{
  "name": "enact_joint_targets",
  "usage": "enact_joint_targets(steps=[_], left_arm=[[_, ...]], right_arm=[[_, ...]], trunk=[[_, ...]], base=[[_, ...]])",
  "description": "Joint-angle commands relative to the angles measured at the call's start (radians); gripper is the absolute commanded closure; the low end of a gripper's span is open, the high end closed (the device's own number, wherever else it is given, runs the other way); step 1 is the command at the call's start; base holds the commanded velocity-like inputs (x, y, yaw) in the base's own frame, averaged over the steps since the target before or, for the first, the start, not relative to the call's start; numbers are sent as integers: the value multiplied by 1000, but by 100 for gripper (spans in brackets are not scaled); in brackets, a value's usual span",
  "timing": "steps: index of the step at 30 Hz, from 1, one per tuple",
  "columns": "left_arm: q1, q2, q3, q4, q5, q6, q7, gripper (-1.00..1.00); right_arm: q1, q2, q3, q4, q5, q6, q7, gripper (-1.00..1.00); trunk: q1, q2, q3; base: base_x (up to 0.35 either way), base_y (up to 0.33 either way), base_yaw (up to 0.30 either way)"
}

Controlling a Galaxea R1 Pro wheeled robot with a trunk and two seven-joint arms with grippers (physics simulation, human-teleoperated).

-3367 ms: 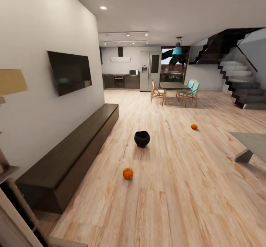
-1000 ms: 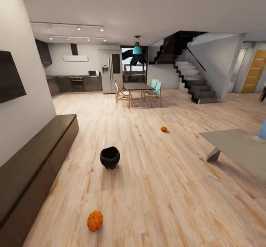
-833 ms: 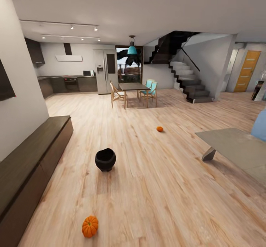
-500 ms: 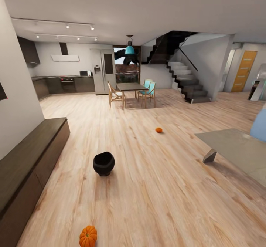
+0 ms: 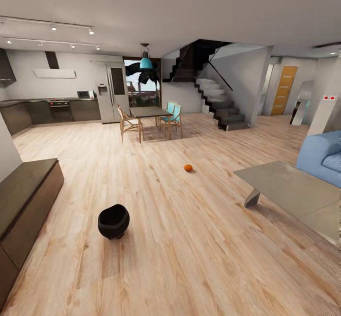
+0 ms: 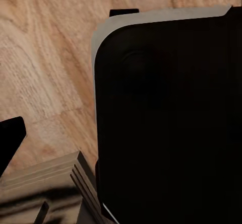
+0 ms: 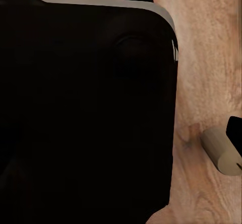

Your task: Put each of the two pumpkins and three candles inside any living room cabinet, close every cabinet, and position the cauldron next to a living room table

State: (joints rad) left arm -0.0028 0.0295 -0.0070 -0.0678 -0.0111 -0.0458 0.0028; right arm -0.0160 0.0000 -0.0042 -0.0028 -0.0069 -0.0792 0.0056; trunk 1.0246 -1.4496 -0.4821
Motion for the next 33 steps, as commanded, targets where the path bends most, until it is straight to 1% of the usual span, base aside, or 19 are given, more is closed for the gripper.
enact_joint_targets(steps=[1, 11, 20, 33], left_arm=[[0, 0, -1, 0, -1, -3, 0, -100], [0, 0, -1, 0, -1, -3, 0, -100], [0, 0, -1, 0, -1, -5, 0, -100], [0, 0, -1, 0, -1, -6, 0, -100]], right_arm=[[-1, 0, 0, 1, -1, -4, 1, -100], [-1, 0, 0, 1, -1, -4, 1, -100], [-1, 0, 0, 1, -1, -4, 1, -100], [-1, 0, 0, 1, -1, -4, 0, -100]], trunk=[[0, 0, -1], [0, 0, -1], [0, 0, -1], [0, 0, -1]], base=[[265, 0, -199], [264, -76, -51], [291, -24, -155], [322, -12, -14]])
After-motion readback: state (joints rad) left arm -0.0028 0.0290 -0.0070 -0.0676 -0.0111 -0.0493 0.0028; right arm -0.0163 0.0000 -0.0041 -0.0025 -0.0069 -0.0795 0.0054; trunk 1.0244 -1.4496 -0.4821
